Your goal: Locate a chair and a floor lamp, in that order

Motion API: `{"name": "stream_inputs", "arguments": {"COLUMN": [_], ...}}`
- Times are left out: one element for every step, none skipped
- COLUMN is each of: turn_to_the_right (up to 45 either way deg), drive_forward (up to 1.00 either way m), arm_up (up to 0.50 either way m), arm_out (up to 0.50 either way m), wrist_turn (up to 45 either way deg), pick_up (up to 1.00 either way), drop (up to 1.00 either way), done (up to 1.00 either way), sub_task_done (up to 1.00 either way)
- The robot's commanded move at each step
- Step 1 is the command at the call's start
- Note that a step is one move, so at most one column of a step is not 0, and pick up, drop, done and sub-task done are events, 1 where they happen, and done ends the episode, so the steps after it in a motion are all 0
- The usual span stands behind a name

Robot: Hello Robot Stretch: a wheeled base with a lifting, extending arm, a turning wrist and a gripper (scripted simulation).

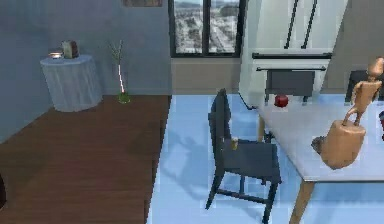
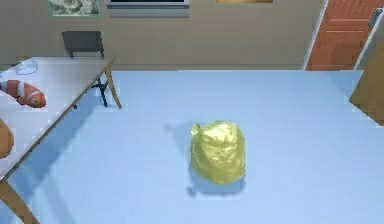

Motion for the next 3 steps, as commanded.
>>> {"name": "stream_inputs", "arguments": {"turn_to_the_right": [0.0, 21.0, 0.0], "drive_forward": [0.3, 0.0, 0.0], "arm_up": [0.0, 0.0, 0.0], "arm_out": [0.0, 0.0, 0.0], "wrist_turn": [0.0, 0.0, 0.0], "pick_up": [0.0, 0.0, 0.0], "drop": [0.0, 0.0, 0.0], "done": [0.0, 0.0, 0.0], "sub_task_done": [0.0, 0.0, 1.0]}}
